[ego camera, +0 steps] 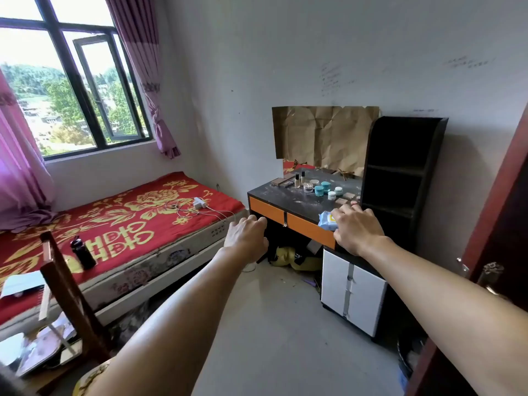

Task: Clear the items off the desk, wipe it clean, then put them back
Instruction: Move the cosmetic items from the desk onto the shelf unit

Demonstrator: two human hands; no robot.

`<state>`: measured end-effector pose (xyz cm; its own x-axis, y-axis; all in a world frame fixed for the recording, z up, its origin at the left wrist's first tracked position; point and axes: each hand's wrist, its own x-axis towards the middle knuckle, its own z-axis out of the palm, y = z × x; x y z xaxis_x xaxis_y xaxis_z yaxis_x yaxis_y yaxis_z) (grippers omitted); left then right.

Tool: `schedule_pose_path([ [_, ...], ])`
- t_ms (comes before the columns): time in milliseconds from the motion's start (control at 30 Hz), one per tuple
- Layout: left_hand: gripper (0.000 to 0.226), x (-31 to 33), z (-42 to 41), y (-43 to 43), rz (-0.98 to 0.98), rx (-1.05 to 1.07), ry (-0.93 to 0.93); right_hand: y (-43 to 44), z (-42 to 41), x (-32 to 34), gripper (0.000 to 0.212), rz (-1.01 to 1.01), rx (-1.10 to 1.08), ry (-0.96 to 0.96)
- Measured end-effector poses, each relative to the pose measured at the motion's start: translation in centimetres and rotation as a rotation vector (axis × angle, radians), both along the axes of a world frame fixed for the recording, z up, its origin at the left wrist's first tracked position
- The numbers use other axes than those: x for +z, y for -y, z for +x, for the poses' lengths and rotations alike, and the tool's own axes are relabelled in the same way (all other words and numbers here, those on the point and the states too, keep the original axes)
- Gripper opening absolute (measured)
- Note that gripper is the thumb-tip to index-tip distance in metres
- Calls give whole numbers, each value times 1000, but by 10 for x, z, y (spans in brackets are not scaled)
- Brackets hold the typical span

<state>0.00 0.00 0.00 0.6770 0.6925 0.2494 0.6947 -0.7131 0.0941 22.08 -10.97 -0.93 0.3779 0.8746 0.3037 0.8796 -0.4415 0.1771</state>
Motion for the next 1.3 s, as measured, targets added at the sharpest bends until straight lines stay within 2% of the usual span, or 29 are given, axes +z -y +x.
schedule_pose_path([
  [233,19,-38,30,-43,-43,3,-14,-32,27,-34,33,-53,-2,-83],
  [467,15,-76,96,-108,-88,20,-41,-94,93,-71,30,-91,-9,-209],
  [800,16,-86,180,-211,-148,48,-36,-214,181,-87,22,-147,18,-291],
  [967,19,-100,217,-285,-167,47,-9,-285,219,-93,26,-153,43,-263],
  [1300,16,-125,289,-480,-239,-14,-21,-474,287,-113,30,-174,-40,-281],
])
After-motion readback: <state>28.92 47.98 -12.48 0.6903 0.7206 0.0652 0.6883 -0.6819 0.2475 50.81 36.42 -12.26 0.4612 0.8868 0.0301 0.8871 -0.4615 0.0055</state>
